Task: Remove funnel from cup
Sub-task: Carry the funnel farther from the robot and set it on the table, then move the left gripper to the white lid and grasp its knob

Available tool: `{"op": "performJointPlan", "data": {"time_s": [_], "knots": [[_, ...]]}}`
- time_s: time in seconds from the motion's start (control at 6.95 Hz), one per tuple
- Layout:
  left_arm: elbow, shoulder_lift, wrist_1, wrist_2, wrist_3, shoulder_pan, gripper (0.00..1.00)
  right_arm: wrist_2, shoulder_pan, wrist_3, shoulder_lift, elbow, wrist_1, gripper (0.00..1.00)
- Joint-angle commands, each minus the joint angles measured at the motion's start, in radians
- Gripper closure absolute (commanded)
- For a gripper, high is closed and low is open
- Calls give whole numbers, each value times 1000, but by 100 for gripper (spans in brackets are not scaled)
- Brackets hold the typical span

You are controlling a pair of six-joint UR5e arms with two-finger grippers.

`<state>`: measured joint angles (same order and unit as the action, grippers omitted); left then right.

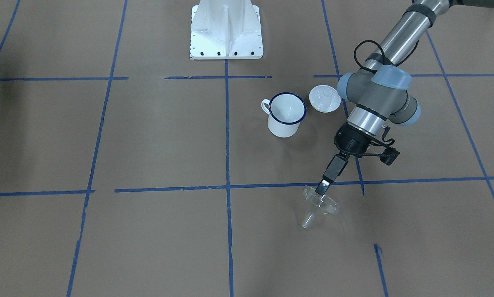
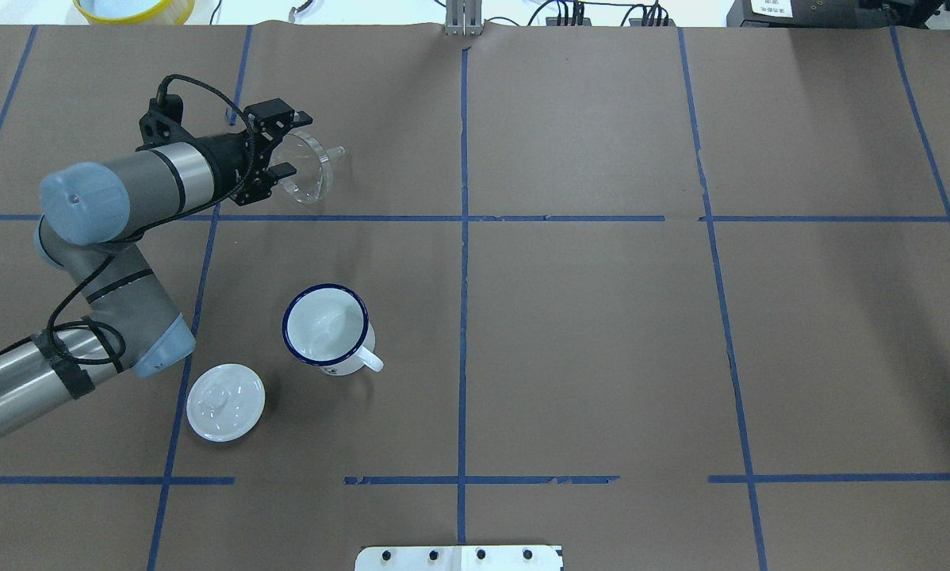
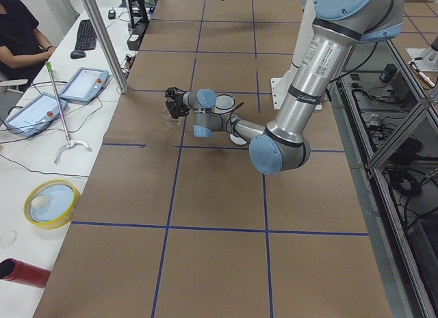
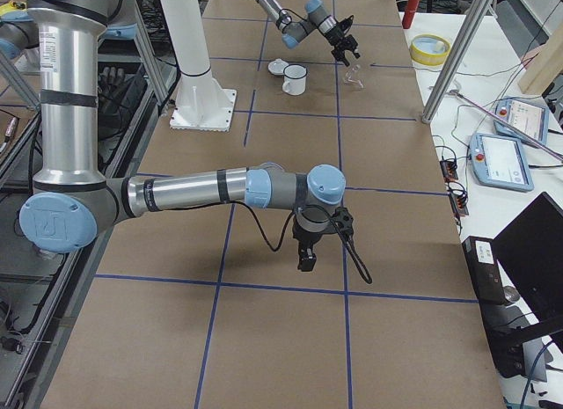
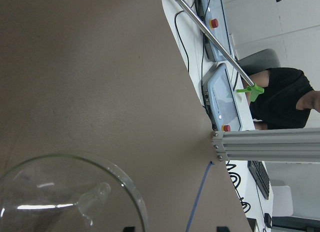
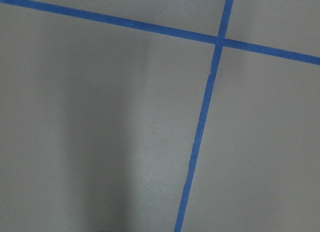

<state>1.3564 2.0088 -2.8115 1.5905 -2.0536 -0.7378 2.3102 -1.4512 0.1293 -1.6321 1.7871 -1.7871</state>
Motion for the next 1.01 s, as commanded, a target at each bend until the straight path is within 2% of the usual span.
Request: {"op": "performJointPlan", "data": {"time_s": [0.0,0.14,0.29,0.43,0.58,0.86], "knots": [[196,-50,398,96,97,0,1,0,0,1,0,0,0,0],[314,-57,684,161,183,1,2,0,0,1,0,0,0,0],[428,-76,942,163,257,20,3,0,0,0,0,0,0,0],[535,-138,1045,166,262,67,3,0,0,0,0,0,0,0],[609,-206,1101,249,222,99,3,0,0,1,0,0,0,0],[659,-296,1106,298,77,214,3,0,0,0,0,0,0,0]]}}
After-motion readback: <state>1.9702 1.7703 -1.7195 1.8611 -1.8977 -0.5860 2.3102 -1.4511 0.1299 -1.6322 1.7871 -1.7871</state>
